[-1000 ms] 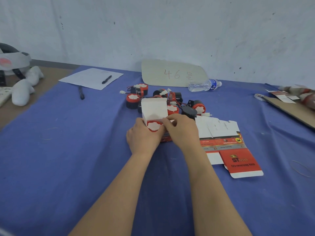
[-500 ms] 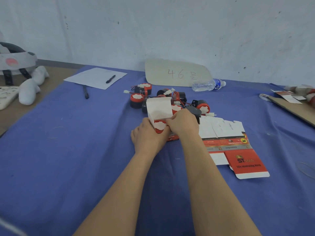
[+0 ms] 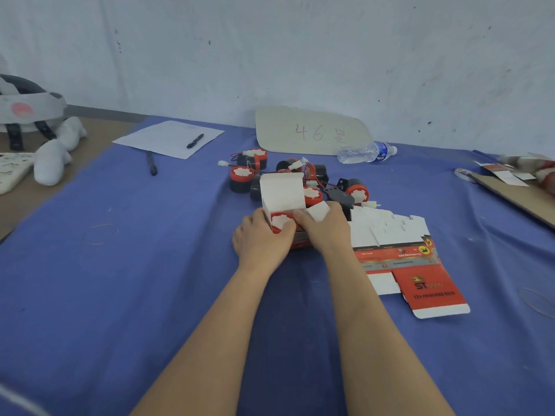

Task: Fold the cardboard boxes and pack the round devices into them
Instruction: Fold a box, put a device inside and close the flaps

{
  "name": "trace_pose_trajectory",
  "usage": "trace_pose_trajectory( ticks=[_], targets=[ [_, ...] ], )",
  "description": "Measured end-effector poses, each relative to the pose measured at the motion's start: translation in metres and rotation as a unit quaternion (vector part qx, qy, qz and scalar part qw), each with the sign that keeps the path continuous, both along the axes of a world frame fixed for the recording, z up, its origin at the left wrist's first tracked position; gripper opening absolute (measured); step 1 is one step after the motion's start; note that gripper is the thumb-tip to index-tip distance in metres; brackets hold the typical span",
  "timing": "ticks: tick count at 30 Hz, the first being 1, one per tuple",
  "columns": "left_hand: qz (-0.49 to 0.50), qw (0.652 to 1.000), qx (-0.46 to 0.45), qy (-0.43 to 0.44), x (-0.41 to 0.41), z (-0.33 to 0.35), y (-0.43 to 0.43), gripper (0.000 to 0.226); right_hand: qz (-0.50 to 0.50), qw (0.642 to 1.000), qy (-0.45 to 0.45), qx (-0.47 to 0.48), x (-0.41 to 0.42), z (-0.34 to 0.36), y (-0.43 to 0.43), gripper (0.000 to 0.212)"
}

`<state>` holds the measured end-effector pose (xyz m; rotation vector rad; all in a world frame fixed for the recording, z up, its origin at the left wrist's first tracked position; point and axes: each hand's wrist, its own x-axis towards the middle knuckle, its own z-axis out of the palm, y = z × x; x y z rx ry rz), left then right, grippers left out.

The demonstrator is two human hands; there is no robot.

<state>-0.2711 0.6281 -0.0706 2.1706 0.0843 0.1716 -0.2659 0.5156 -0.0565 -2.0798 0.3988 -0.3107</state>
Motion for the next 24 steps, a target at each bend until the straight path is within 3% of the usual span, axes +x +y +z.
trace_pose_trajectory(
  ticks=[6,12,21,24],
  targets=[
    [-0.028,0.997,-0.072,0.003,-0.001,0.000,0.001,0.040,0.015,0.999,0.006,0.038,0.006,-0.003,-0.005,0.068],
    [-0.028,0.997,-0.073,0.004,0.003,0.001,0.002,0.041,-0.018,0.997,-0.004,0.079,0.010,-0.007,0.001,0.067],
    [-0.038,0.996,-0.078,0.005,0.004,-0.001,0.003,0.042,-0.010,0.996,0.087,0.007,0.016,0.003,-0.003,0.074],
    [-0.028,0.996,-0.082,-0.012,0.002,-0.001,0.002,0.058,-0.021,0.994,0.098,-0.036,0.016,0.004,0.000,0.063]
  ],
)
